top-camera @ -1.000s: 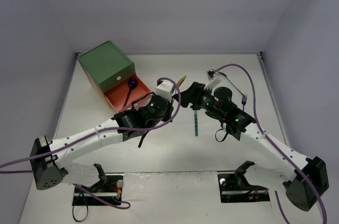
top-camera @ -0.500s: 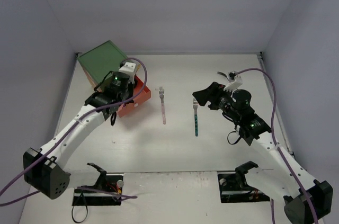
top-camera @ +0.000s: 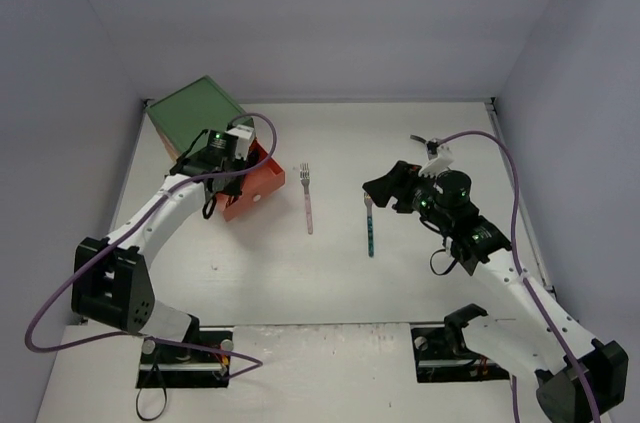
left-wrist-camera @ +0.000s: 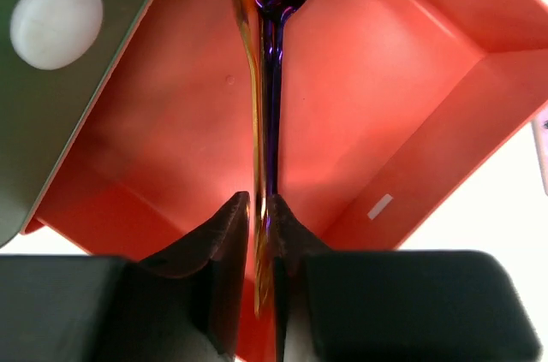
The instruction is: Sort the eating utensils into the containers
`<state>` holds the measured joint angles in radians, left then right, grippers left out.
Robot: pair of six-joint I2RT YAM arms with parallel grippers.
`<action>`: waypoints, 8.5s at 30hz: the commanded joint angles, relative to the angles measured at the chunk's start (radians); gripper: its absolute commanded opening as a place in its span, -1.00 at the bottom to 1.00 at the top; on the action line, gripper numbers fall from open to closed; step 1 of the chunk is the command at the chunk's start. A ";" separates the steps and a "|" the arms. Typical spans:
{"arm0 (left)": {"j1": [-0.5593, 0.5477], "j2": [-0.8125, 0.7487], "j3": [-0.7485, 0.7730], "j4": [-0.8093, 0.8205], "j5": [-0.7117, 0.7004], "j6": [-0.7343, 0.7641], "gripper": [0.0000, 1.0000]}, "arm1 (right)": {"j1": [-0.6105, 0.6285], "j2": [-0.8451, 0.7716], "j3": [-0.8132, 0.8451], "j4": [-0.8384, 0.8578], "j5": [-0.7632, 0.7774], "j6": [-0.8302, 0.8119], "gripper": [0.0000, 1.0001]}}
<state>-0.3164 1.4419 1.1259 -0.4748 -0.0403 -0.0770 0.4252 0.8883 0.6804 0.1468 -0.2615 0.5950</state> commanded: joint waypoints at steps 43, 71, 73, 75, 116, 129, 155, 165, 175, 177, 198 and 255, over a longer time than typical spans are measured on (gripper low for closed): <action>-0.444 0.004 -0.021 -0.051 -0.673 -0.896 0.03 | -0.020 -0.029 -0.053 0.007 -0.028 -0.100 0.47; -0.428 0.193 0.107 -0.180 -0.817 -1.049 -0.21 | -0.091 -0.012 -0.113 0.011 -0.090 -0.196 0.52; -0.424 0.199 0.110 -0.182 -0.821 -1.052 -0.24 | -0.098 -0.012 -0.116 0.012 -0.095 -0.201 0.52; -0.418 0.202 0.115 -0.185 -0.823 -1.056 -0.27 | -0.104 -0.012 -0.120 0.013 -0.105 -0.203 0.52; -0.223 0.283 0.278 -0.182 -0.835 -0.861 -0.41 | -0.134 0.009 -0.142 0.027 -0.151 -0.219 0.51; -0.169 0.298 0.288 -0.087 -0.815 -0.747 -0.06 | -0.137 0.014 -0.150 0.028 -0.153 -0.222 0.51; -0.138 0.266 0.190 0.128 -0.770 -0.602 0.35 | -0.140 0.043 -0.150 0.027 -0.160 -0.222 0.51; -0.193 0.167 0.226 -0.009 -0.764 -0.721 0.23 | -0.144 0.043 -0.146 0.025 -0.173 -0.220 0.51; -0.185 0.184 0.350 -0.104 -0.810 -0.725 0.15 | -0.146 0.023 -0.153 0.025 -0.182 -0.218 0.51; -0.181 0.186 0.367 -0.110 -0.813 -0.726 0.15 | -0.146 0.021 -0.153 0.025 -0.184 -0.218 0.51; -0.128 0.232 0.408 -0.190 -0.785 -0.786 -0.16 | -0.148 0.015 -0.163 0.028 -0.186 -0.224 0.51; -0.113 0.259 0.444 -0.183 -0.760 -0.888 -0.75 | -0.148 0.020 -0.175 0.043 -0.197 -0.221 0.51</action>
<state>-0.4393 1.7172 1.5414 -0.6744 -0.7856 -0.9349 0.2867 0.9169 0.4988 0.1162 -0.4355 0.3870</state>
